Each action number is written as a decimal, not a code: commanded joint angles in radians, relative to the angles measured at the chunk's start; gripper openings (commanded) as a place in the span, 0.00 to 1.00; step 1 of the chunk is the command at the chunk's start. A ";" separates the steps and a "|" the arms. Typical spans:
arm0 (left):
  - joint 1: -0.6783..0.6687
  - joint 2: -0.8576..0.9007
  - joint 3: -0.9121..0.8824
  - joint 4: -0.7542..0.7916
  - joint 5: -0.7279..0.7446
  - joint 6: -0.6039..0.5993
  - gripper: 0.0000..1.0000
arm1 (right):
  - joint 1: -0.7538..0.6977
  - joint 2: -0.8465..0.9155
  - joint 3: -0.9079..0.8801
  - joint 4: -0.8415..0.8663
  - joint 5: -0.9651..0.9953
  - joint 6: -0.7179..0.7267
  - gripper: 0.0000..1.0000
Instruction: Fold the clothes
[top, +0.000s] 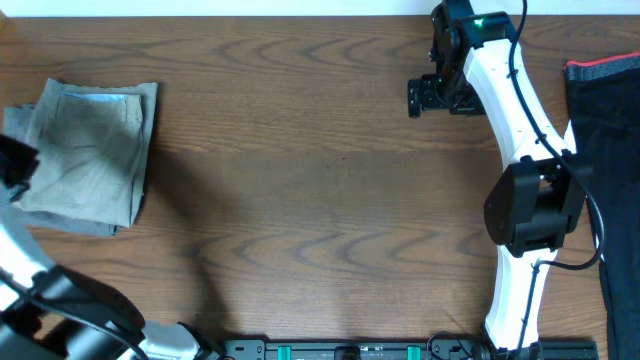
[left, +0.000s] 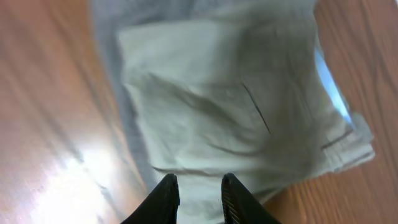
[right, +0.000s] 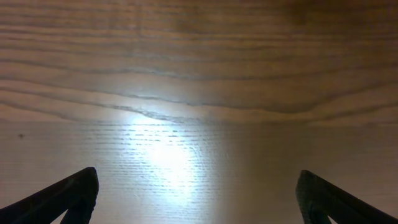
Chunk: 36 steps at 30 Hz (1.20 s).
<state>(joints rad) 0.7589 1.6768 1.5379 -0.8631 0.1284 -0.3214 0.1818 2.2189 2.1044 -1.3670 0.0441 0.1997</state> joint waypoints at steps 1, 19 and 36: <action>-0.051 0.069 -0.056 0.020 0.026 -0.006 0.27 | -0.005 -0.003 0.014 0.005 -0.055 -0.014 0.99; -0.083 0.336 -0.117 -0.074 0.014 -0.006 0.19 | -0.005 -0.003 0.014 0.000 -0.063 -0.014 0.99; -0.087 0.109 -0.117 0.197 0.227 -0.010 0.15 | -0.005 -0.003 0.014 0.029 -0.064 -0.014 0.99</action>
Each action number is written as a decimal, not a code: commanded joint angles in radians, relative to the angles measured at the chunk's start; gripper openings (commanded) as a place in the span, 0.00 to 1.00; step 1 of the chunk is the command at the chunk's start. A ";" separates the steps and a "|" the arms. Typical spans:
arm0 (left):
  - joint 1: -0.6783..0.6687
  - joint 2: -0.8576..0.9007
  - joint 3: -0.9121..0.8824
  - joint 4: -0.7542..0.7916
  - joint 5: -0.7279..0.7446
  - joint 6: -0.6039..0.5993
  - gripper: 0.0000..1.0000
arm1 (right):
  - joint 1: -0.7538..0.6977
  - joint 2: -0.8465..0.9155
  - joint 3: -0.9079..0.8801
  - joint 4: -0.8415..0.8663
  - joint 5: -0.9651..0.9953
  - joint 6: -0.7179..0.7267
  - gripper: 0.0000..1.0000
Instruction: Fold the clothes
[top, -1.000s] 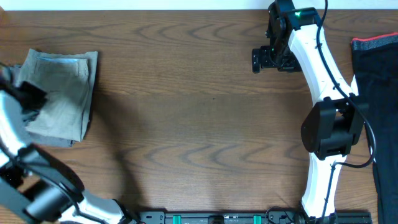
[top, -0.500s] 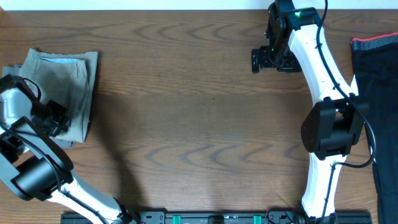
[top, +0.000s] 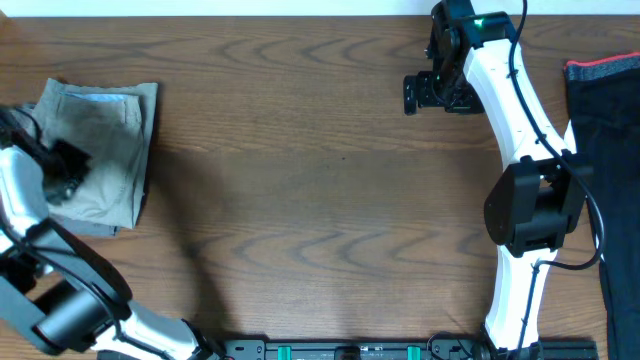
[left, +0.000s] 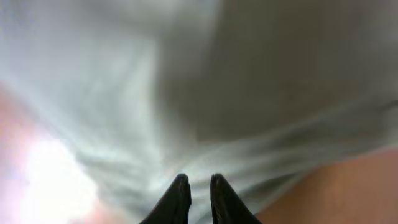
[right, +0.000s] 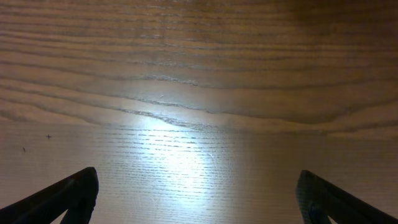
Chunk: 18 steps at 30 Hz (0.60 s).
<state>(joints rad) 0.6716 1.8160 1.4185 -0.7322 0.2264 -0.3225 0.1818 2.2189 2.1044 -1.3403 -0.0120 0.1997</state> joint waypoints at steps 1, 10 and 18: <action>0.001 -0.031 0.003 0.115 0.164 -0.009 0.16 | -0.005 -0.003 0.014 0.002 -0.008 -0.014 0.99; -0.037 0.033 0.003 0.359 0.189 -0.057 0.15 | -0.005 -0.003 0.014 0.002 -0.008 -0.014 0.99; -0.117 0.174 0.003 0.429 0.189 -0.056 0.25 | -0.005 -0.003 0.014 -0.005 -0.023 -0.013 0.99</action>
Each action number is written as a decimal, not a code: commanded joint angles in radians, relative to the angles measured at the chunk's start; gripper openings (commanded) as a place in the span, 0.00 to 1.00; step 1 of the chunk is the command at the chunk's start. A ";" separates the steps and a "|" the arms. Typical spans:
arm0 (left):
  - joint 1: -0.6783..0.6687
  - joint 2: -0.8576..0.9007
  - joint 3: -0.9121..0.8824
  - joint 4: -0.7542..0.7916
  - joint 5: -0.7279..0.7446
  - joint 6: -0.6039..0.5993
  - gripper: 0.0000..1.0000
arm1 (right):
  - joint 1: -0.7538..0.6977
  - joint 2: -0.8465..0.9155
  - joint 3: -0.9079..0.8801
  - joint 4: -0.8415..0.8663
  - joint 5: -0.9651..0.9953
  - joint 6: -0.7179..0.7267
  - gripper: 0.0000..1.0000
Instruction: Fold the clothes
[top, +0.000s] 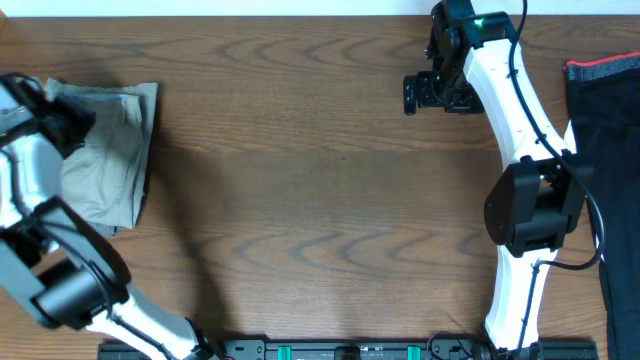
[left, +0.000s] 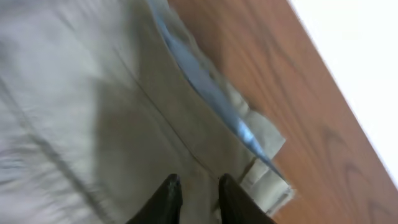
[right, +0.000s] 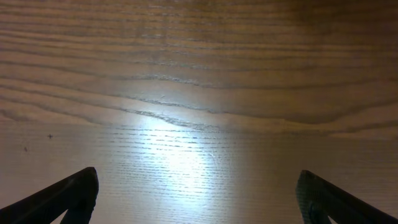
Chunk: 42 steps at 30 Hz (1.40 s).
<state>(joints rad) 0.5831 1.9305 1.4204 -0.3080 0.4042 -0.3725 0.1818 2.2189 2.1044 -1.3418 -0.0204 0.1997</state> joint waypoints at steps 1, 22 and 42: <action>-0.036 0.076 0.001 0.010 0.011 -0.006 0.25 | -0.005 -0.003 0.014 -0.005 -0.015 -0.014 0.99; 0.007 -0.235 0.006 0.010 0.394 0.050 0.62 | -0.005 -0.009 0.023 -0.003 0.013 0.081 0.99; -0.011 -0.807 0.006 -0.511 0.419 0.345 0.98 | 0.052 -0.433 0.021 -0.144 0.169 0.104 0.99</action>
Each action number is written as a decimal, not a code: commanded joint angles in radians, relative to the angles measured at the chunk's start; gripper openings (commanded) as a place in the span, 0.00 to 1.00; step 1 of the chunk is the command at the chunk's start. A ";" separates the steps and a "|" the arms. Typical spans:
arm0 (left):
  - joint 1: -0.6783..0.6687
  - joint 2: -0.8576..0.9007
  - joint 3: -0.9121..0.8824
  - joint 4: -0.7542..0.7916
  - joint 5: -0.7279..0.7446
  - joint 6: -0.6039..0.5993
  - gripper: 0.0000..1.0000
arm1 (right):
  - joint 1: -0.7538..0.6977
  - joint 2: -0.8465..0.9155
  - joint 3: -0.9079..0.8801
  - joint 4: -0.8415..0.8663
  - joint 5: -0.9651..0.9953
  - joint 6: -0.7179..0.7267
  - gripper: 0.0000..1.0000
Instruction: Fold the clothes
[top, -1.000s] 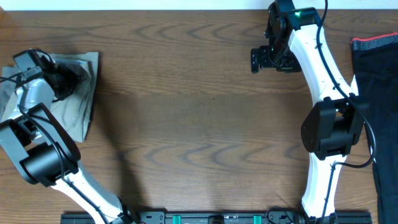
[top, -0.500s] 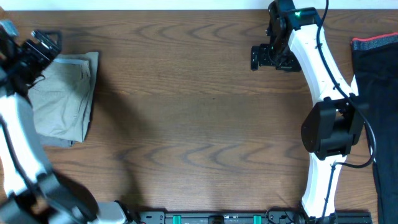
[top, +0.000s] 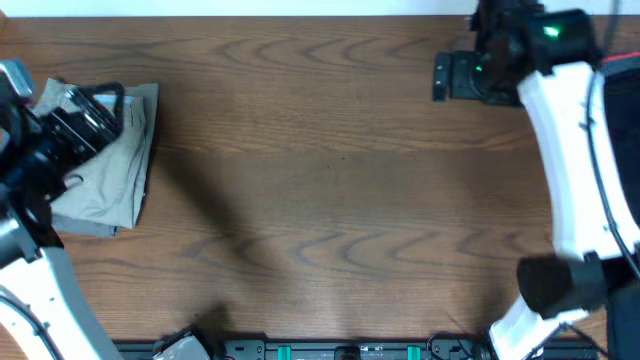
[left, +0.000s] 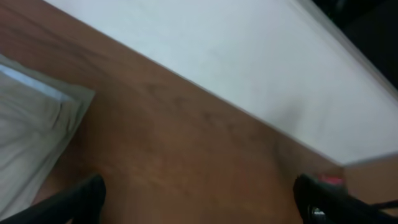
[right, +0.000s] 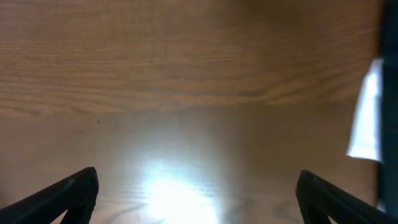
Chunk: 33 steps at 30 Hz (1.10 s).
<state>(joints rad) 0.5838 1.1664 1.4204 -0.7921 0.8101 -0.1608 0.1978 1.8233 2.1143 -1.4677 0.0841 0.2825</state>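
Note:
A folded grey cloth (top: 100, 165) lies at the table's left end; its corner (left: 28, 118) shows in the left wrist view. My left gripper (top: 92, 112) hovers over the cloth's far edge, jaws wide open and empty, facing the back wall. A dark garment with a red hem (top: 622, 63) lies along the right edge, and its dark edge with a white label (right: 367, 115) shows in the right wrist view. My right gripper (top: 452, 77) is open over bare wood at the back right, a little left of that garment.
The brown wooden table (top: 330, 200) runs between the two garments. A white wall (left: 249, 68) borders its far edge. My right arm's white links (top: 575, 150) reach along the right side above the dark garment.
My left gripper went from nearly shut, low on the grey cloth, to wide open and raised, looking toward the wall. My right gripper moved right, and the dark garment's edge now shows in its view.
My left gripper, fingers close together, was at the folded cloth's near edge, then on its middle, then at its far part. Now it is lifted and open, the cloth left folded. My right gripper stayed open at the back, then moved right.

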 joint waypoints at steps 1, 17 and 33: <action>-0.016 -0.059 0.005 -0.048 0.013 0.148 0.98 | 0.055 -0.060 0.011 -0.036 0.081 0.023 0.99; -0.050 -0.082 0.005 -0.165 0.012 0.206 0.98 | 0.241 -0.340 -0.189 -0.185 0.374 0.166 0.99; -0.050 -0.042 0.005 -0.165 0.012 0.206 0.98 | 0.241 -0.482 -0.335 -0.035 0.389 0.166 0.99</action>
<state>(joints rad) 0.5381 1.1187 1.4204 -0.9581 0.8124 0.0277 0.4332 1.3449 1.7828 -1.5051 0.4862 0.4343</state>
